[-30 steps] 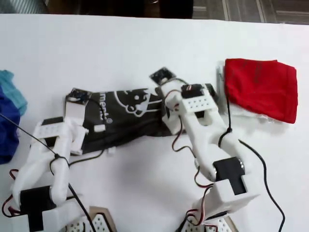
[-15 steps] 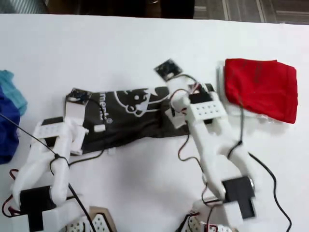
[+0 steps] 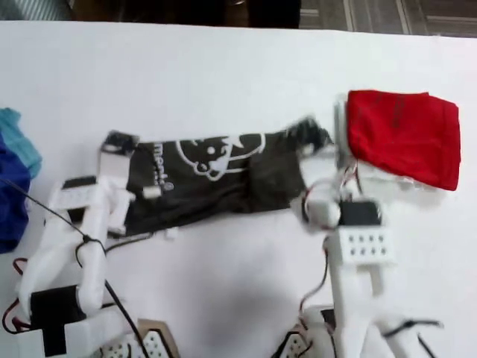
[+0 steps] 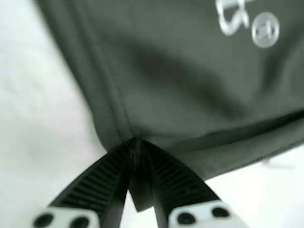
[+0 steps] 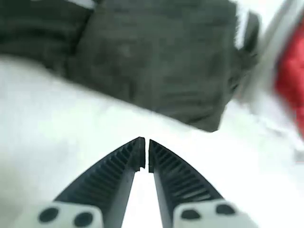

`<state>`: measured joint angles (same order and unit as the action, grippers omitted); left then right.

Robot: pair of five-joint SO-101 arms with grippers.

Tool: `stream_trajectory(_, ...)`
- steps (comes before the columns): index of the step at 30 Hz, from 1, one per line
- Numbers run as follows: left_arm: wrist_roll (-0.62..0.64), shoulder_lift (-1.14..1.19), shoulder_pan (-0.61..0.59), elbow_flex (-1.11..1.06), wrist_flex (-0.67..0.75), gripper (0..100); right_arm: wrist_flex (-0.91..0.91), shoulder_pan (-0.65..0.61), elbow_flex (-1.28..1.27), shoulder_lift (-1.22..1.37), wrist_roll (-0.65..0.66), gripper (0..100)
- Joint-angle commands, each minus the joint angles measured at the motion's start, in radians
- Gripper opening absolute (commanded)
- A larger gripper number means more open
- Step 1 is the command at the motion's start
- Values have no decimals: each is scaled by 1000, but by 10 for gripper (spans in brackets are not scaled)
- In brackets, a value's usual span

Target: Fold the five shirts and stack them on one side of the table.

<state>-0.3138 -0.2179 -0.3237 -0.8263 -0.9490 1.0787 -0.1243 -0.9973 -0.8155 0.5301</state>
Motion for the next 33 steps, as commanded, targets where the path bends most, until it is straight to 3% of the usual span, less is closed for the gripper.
stream_trajectory(1,71,-14,-5,191,-157,59,-56,31,-195,-133,37,20)
stream_trajectory(6,86,-8,-5,417,-381,214,-160,116,-359,-196,37,20)
stream_trajectory(10,77,-6,-35,515,-417,241,-265,160,-454,-197,28,20)
stream_trajectory(15,-12,28,-146,447,-299,241,-317,173,-486,-205,23,20)
stream_trajectory(19,-87,147,-224,414,-146,243,-325,174,-486,-205,-57,20)
stream_trajectory(24,-81,361,-222,495,-117,244,-328,194,-486,-199,-64,20)
stream_trajectory(33,106,592,-117,796,-405,243,-334,194,-486,-199,-61,20)
